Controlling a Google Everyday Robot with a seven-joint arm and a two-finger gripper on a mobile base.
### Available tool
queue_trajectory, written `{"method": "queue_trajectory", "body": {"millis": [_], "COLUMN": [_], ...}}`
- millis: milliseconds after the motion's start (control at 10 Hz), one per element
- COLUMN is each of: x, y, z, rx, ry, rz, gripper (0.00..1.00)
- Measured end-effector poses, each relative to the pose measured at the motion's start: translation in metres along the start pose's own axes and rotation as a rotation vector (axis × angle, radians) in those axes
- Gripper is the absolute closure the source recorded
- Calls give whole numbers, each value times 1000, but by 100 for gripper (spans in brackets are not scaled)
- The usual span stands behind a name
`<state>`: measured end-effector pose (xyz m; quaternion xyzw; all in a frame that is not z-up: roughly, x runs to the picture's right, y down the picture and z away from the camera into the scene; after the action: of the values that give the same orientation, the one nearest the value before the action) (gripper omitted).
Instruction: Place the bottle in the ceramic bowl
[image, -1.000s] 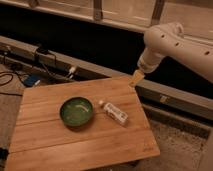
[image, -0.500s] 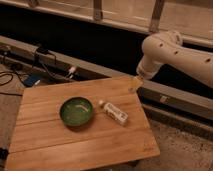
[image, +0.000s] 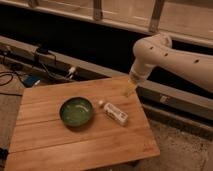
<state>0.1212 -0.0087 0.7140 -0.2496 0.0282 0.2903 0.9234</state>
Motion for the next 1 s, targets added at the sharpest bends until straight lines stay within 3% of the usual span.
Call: {"method": "queue_trajectory", "body": {"millis": [300, 600, 700, 1000], "x": [-12, -1, 1, 2], "y": [35, 49, 59, 63], "z": [35, 70, 88, 93], "rx": [-85, -98, -123, -128], "ry": [43, 78, 82, 85], "rz": [-70, -101, -118, -132], "gripper": [20, 20, 20, 20]}}
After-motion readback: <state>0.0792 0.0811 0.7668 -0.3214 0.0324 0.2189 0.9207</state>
